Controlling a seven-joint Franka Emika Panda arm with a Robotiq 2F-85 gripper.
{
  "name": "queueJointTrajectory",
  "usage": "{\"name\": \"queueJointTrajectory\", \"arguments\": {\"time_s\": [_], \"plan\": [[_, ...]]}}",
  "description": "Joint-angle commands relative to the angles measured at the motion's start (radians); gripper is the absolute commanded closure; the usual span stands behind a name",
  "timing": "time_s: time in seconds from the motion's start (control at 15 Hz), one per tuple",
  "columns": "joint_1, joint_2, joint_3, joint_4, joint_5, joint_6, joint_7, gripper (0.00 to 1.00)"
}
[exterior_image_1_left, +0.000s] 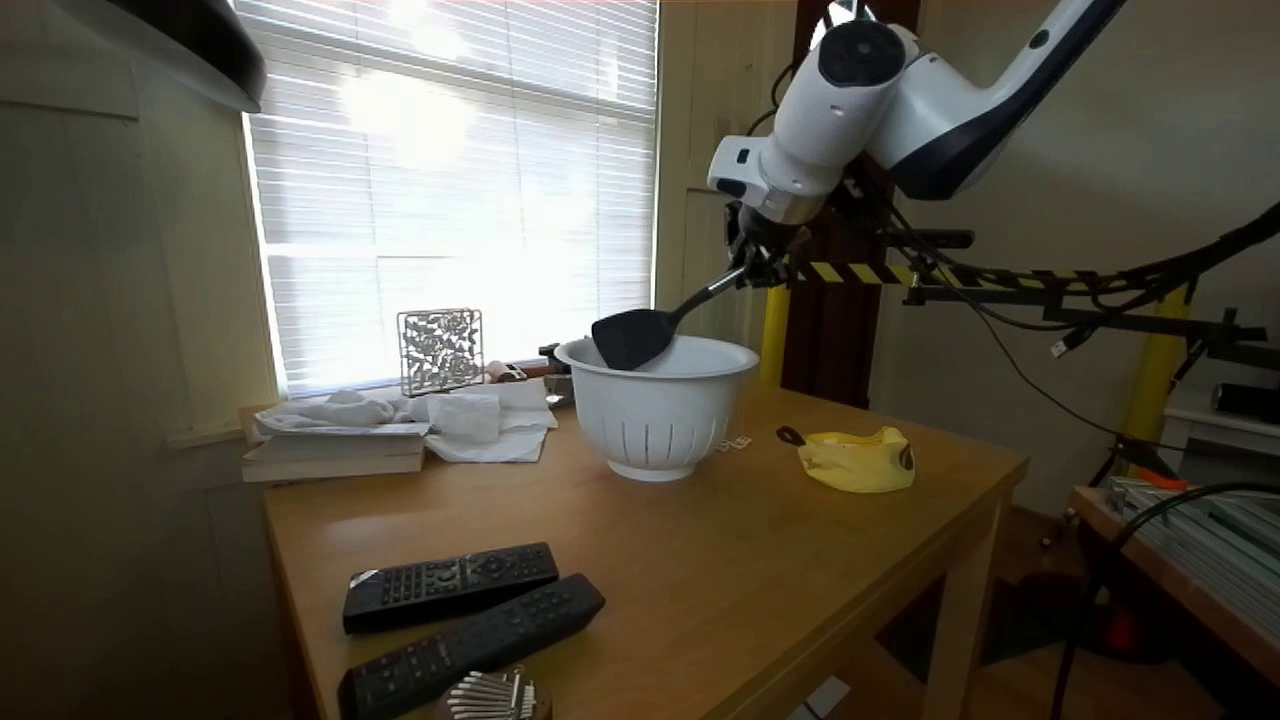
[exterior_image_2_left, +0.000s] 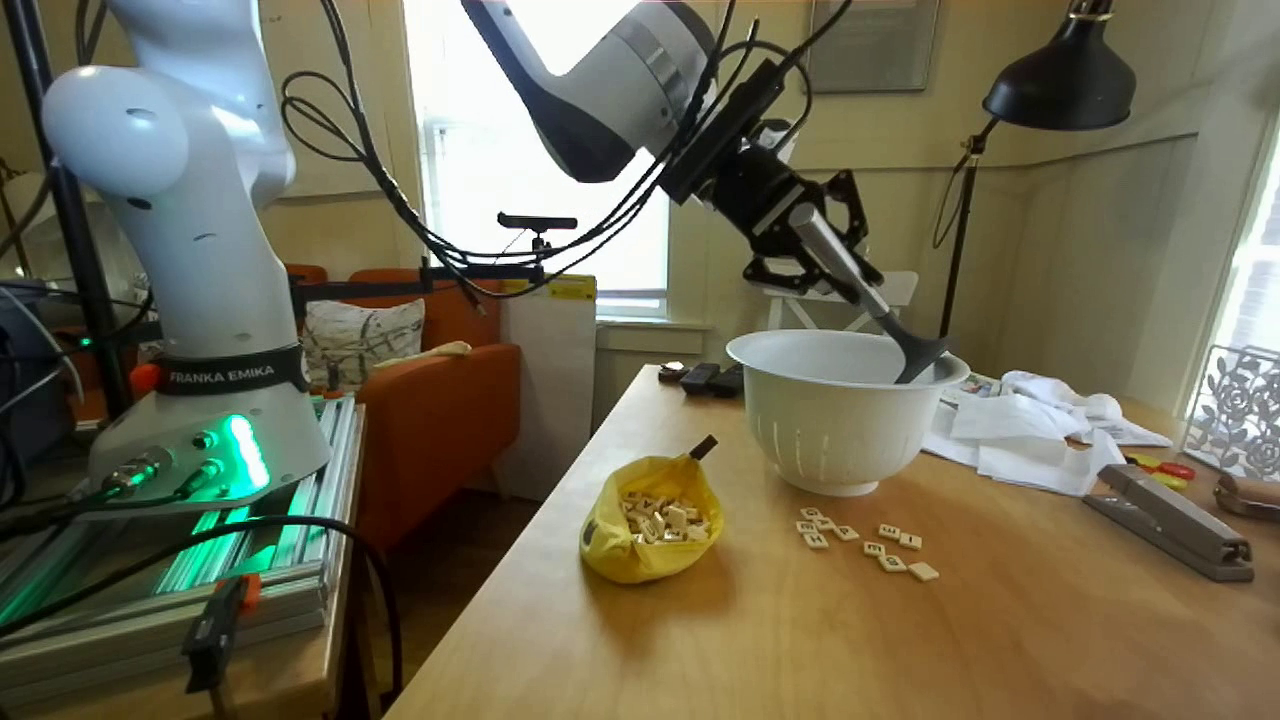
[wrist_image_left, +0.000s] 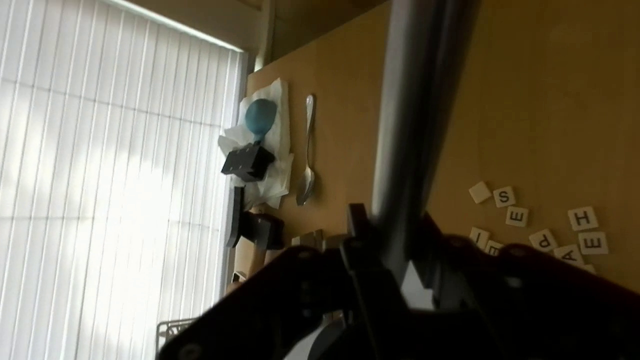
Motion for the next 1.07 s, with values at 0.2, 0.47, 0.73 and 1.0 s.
{"name": "queueJointTrajectory", "arguments": {"time_s": [0.2,0.47,0.73,1.0], "plan": [[-0.056,0.019,-0.034,0.095,0.523,0.012,-0.232,0.94],[-0.115,0.028,-0.017,0.102,0.85,0.003,-0.379,0.94],[-0.194,0.035,0.03,0.114,1.175,-0.024,-0.513,0.94],[-0.289,0.031,0.122,0.154,1.501,-0.096,-0.653,0.94]]}}
